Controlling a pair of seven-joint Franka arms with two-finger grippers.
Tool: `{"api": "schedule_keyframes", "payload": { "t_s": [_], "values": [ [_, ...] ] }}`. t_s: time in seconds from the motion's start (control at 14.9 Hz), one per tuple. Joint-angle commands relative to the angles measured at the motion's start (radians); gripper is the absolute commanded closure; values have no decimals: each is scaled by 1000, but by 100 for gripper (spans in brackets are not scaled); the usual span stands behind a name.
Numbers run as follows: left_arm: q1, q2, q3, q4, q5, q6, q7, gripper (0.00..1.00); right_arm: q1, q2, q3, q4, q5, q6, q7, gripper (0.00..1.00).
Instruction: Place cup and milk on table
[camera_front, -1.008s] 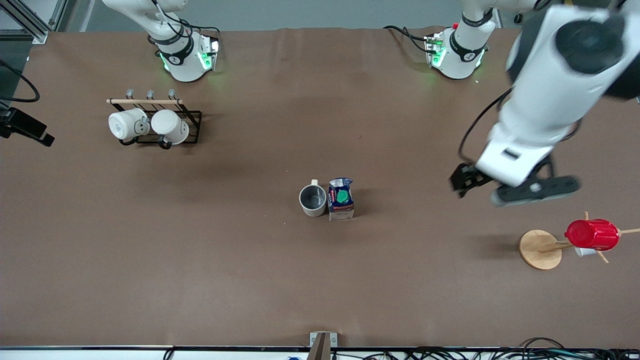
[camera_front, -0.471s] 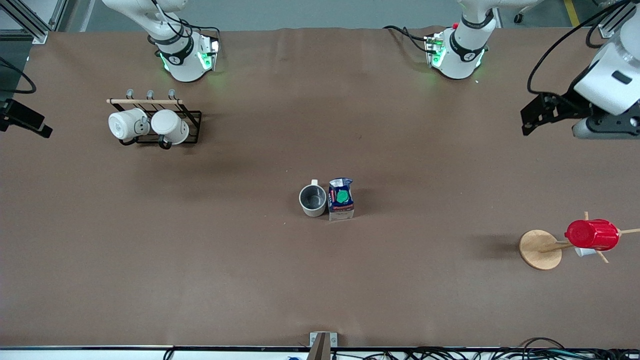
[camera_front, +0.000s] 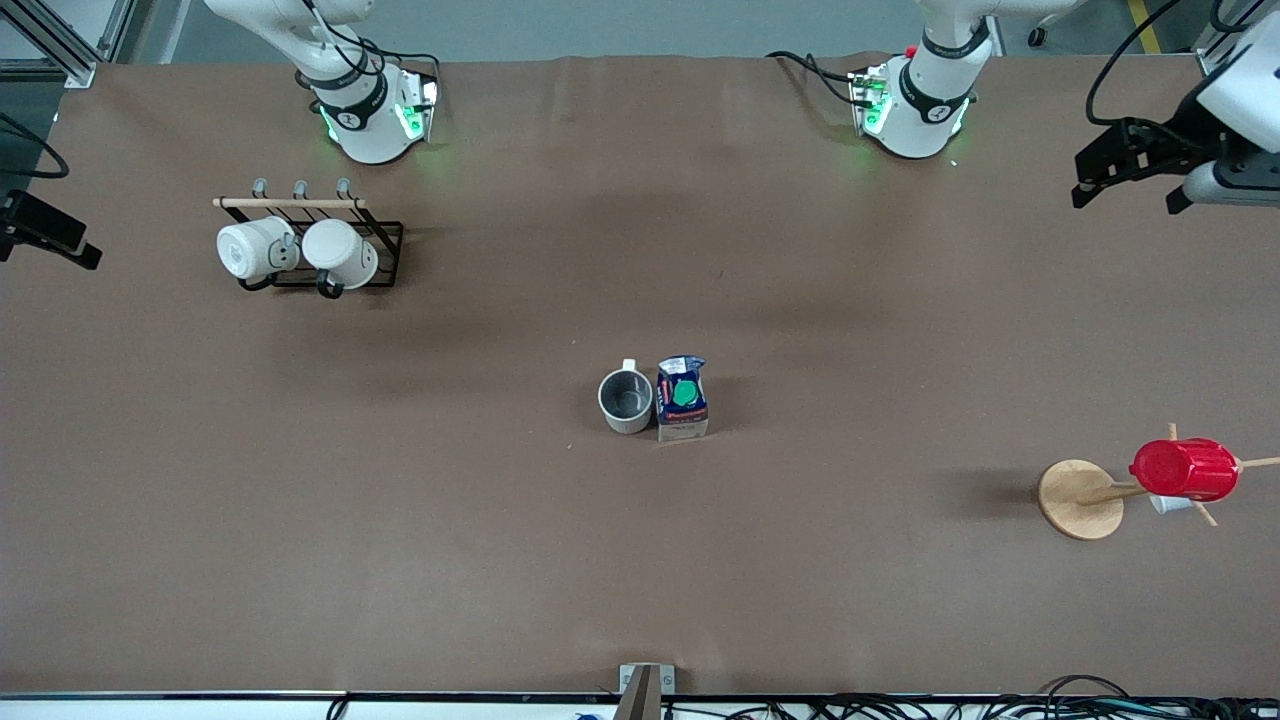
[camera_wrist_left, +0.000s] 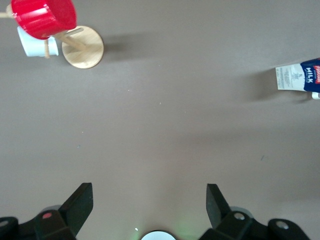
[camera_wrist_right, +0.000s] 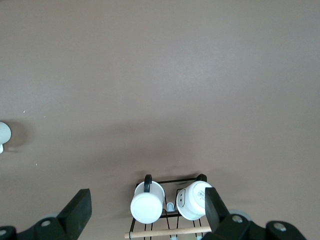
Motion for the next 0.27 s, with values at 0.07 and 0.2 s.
{"api": "schedule_keyframes", "payload": {
  "t_s": [0.07,0.2],
  "values": [
    [-10,17,-24,32,28,6,-3,0,-7,6,-2,18,-1,-15,-17,0],
    [-10,15,-24,32,28,5,-3,0,-7,6,-4,18,-1,-15,-15,0]
  ]
}}
